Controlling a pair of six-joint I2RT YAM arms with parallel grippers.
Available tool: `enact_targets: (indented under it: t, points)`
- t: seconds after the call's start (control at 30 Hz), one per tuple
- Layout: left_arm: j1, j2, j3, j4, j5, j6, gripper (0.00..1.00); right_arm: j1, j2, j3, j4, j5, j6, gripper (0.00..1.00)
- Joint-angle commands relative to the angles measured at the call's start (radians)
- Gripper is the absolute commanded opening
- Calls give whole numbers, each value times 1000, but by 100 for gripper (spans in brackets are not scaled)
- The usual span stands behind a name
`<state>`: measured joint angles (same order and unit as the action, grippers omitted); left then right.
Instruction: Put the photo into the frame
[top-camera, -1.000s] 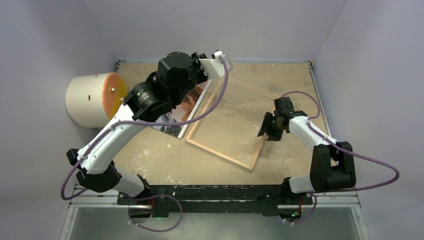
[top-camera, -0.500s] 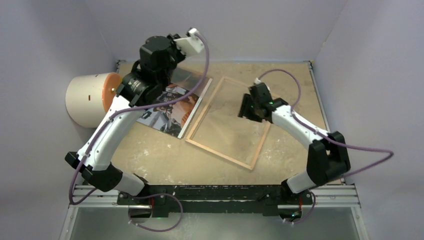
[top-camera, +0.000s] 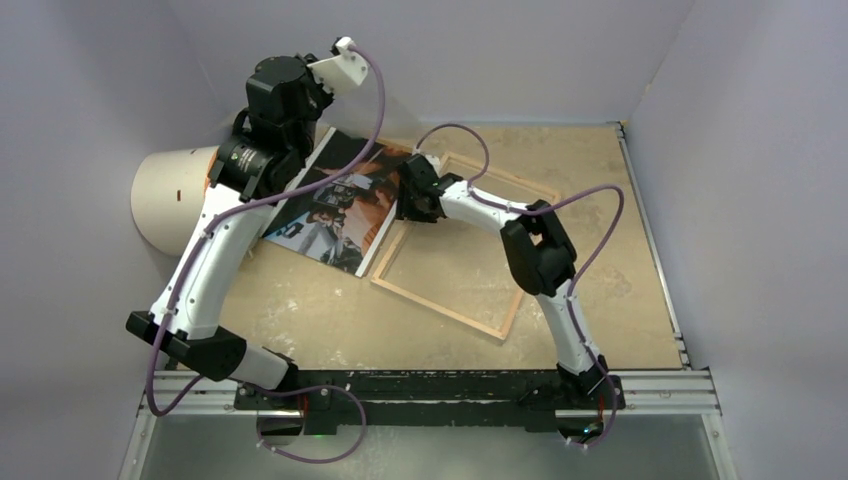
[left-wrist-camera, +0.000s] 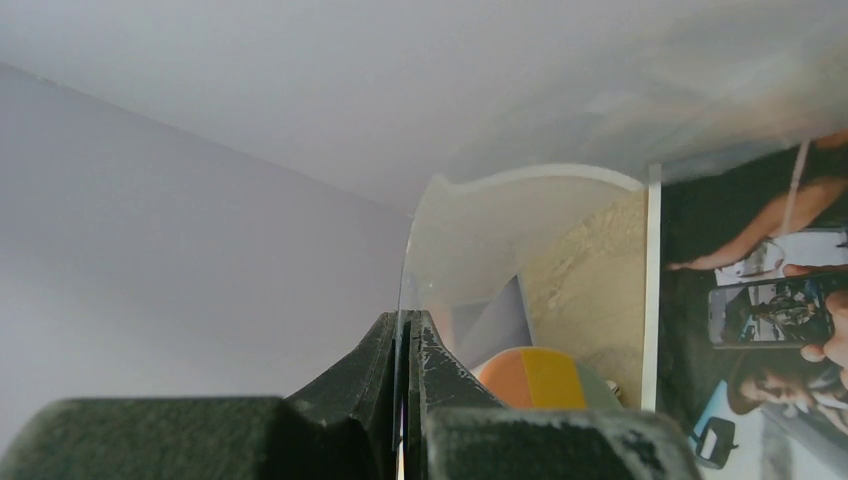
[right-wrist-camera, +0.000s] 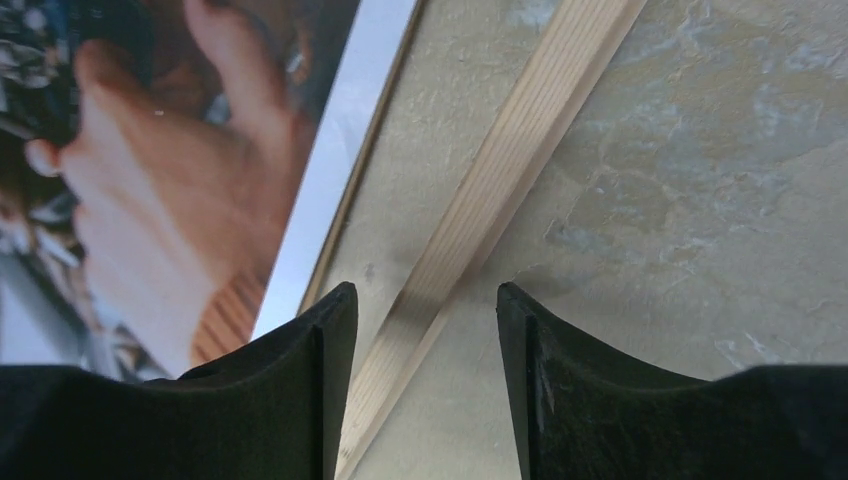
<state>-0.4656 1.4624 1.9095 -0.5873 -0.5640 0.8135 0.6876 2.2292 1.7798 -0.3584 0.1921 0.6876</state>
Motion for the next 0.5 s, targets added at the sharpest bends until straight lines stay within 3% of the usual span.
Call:
enact_targets:
  t: [0.0, 0.3, 0.47]
  points:
    - [1, -22, 74, -25, -36, 3, 0, 10, 19, 57, -40, 59, -23, 53]
    - [-1, 4, 81, -286, 109, -146, 0, 74, -52, -147, 49, -33, -71, 23]
    - [-3, 13, 59, -333, 172, -201, 0, 94, -117, -269, 96, -75, -31, 17]
